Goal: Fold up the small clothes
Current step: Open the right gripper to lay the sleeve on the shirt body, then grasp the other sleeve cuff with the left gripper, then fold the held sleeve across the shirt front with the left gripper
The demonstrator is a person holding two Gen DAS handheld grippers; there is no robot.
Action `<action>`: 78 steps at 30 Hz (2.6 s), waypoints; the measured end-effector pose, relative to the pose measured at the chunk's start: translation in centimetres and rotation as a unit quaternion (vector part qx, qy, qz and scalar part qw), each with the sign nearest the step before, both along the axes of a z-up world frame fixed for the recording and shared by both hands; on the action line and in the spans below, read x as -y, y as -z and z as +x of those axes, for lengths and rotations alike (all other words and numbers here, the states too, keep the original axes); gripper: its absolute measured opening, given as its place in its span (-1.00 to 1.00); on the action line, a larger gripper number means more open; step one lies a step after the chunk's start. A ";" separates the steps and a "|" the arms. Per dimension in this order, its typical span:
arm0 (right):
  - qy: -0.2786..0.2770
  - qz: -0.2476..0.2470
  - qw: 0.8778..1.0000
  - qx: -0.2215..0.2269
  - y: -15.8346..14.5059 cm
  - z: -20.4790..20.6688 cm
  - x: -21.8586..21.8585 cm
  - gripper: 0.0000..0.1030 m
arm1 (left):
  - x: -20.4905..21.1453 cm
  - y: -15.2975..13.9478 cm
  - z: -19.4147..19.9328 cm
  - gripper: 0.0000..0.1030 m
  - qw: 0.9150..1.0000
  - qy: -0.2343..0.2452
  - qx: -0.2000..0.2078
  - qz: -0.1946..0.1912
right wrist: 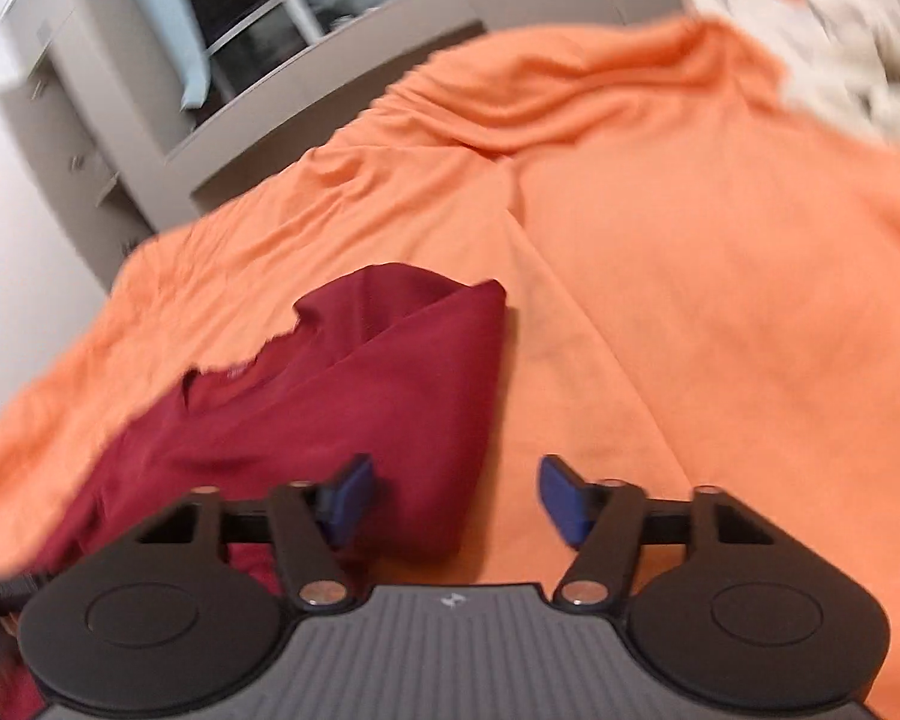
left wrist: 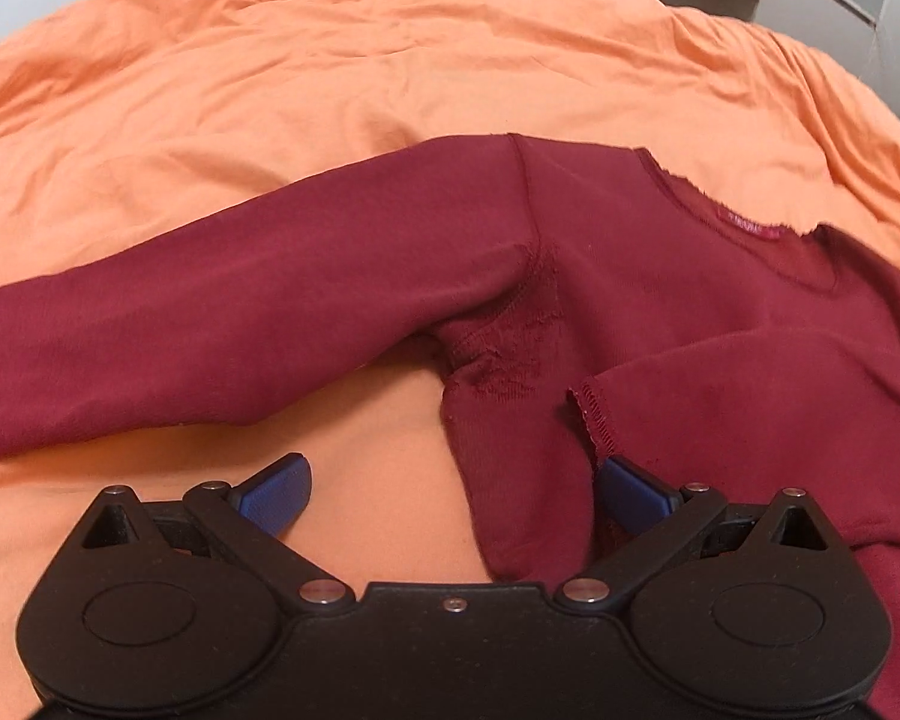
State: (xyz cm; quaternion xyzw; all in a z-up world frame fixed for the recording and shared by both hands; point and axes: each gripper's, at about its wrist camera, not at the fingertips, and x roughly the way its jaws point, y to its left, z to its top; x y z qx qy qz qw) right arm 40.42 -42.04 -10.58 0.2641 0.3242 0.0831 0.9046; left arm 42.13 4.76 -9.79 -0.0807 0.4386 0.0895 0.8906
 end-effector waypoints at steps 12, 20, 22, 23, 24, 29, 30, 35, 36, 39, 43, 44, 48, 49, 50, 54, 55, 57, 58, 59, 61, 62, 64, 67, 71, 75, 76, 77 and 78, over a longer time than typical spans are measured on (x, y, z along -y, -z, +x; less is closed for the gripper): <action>0.016 -0.185 0.979 0.084 -4.9 -1.6 -3.4 -0.89 | 1.0 -0.3 -0.4 0.99 1.000 0.005 0.009 0.025; 0.013 -0.209 0.978 0.006 -1.5 0.2 -4.2 -0.89 | 2.2 -0.1 -0.2 0.99 0.998 0.022 -0.002 0.058; 0.014 -0.213 0.977 0.011 -1.6 0.0 -4.5 -0.87 | 2.2 0.0 -0.1 0.99 0.998 0.021 -0.005 0.056; 0.014 -0.216 0.976 0.014 -1.7 -0.1 -4.5 -0.86 | 2.2 -0.1 -0.2 0.99 0.998 0.020 -0.004 0.055; 0.015 -0.217 0.976 0.016 -1.8 -0.3 -4.5 -0.83 | 2.1 -0.1 -0.3 0.99 0.998 0.019 -0.001 0.053; 0.023 -0.207 0.978 0.025 -2.5 -1.0 -3.9 -0.01 | 1.3 -1.7 -1.3 0.99 0.999 0.005 0.028 0.027; 0.024 -0.206 0.978 0.030 -2.9 -1.1 -3.7 0.18 | 0.9 -2.4 -1.8 0.99 0.999 -0.001 0.038 0.014; 0.033 -0.203 0.976 0.067 -4.7 -2.6 -3.3 0.82 | -2.3 -6.1 -5.4 0.99 0.995 -0.048 0.081 -0.024; 0.033 -0.199 0.977 0.074 -5.1 -2.8 -3.2 0.88 | -3.2 -6.7 -6.4 0.99 0.994 -0.064 0.086 -0.023; 0.022 -0.186 0.979 0.086 -5.8 -3.1 -3.5 0.91 | -6.2 -8.3 -9.2 0.99 0.989 -0.118 0.086 -0.015; 0.008 -0.180 0.979 0.100 -6.4 -3.5 -4.3 0.97 | -10.8 -10.2 -12.7 0.99 0.978 -0.186 0.090 0.002; 0.006 -0.179 0.978 0.103 -6.5 -3.6 -4.5 0.97 | -12.0 -10.4 -13.4 0.99 0.974 -0.206 0.088 0.007; -0.002 -0.173 0.979 0.109 -6.6 -3.9 -5.1 0.99 | -16.5 -10.3 -15.7 0.99 0.956 -0.281 0.085 -0.021; -0.003 -0.172 0.979 0.110 -6.5 -3.9 -5.2 1.00 | -17.4 -10.0 -16.2 0.99 0.951 -0.294 0.088 -0.035; -0.005 -0.171 0.979 0.110 -6.5 -4.0 -5.4 1.00 | -18.2 -9.6 -16.3 0.99 0.947 -0.304 0.091 -0.047; -0.014 -0.173 0.979 0.108 -6.2 -3.9 -5.9 1.00 | -20.0 -8.2 -16.2 0.91 0.932 -0.338 0.111 -0.070; -0.015 -0.175 0.978 0.108 -6.1 -3.9 -6.0 1.00 | -20.3 -8.1 -16.1 0.83 0.927 -0.348 0.119 -0.068; -0.015 -0.178 0.978 0.108 -6.1 -3.9 -6.2 1.00 | -20.8 -7.8 -16.2 0.65 0.918 -0.369 0.130 -0.064; -0.014 -0.178 0.978 0.108 -6.0 -3.9 -6.2 1.00 | -21.2 -7.6 -15.9 0.45 0.914 -0.376 0.137 -0.064; -0.013 -0.178 0.978 0.108 -6.0 -3.9 -6.2 1.00 | -21.5 -7.4 -15.9 0.33 0.910 -0.384 0.143 -0.063; -0.013 -0.176 0.978 0.107 -5.9 -3.9 -6.1 1.00 | -22.1 -7.2 -15.8 -0.14 0.902 -0.400 0.150 -0.064; -0.012 -0.176 0.978 0.107 -5.9 -3.9 -6.1 1.00 | -22.3 -7.1 -15.8 -0.24 0.898 -0.406 0.155 -0.063; -0.012 -0.177 0.978 0.106 -5.8 -3.9 -6.1 1.00 | -22.5 -7.1 -15.9 -0.62 0.893 -0.415 0.165 -0.059; -0.012 -0.177 0.978 0.106 -5.9 -4.0 -6.1 1.00 | -22.3 -7.8 -15.6 -0.73 0.893 -0.410 0.181 -0.046; -0.010 -0.176 0.978 0.108 -5.9 -4.0 -6.0 1.00 | -20.8 -10.1 -14.2 -0.89 0.905 -0.365 0.216 -0.008; -0.008 -0.174 0.979 0.110 -6.0 -4.0 -5.8 1.00 | -17.3 -13.7 -11.9 -0.90 0.922 -0.280 0.262 0.044; -0.008 -0.173 0.979 0.111 -6.1 -4.0 -5.8 1.00 | -16.2 -14.6 -11.3 -0.90 0.926 -0.257 0.273 0.052; -0.008 -0.173 0.979 0.112 -6.1 -4.0 -5.7 1.00 | -15.1 -15.5 -10.6 -0.90 0.928 -0.232 0.284 0.059; -0.007 -0.173 0.979 0.113 -6.1 -4.1 -5.6 1.00 | -13.7 -16.4 -10.0 -0.90 0.931 -0.205 0.295 0.066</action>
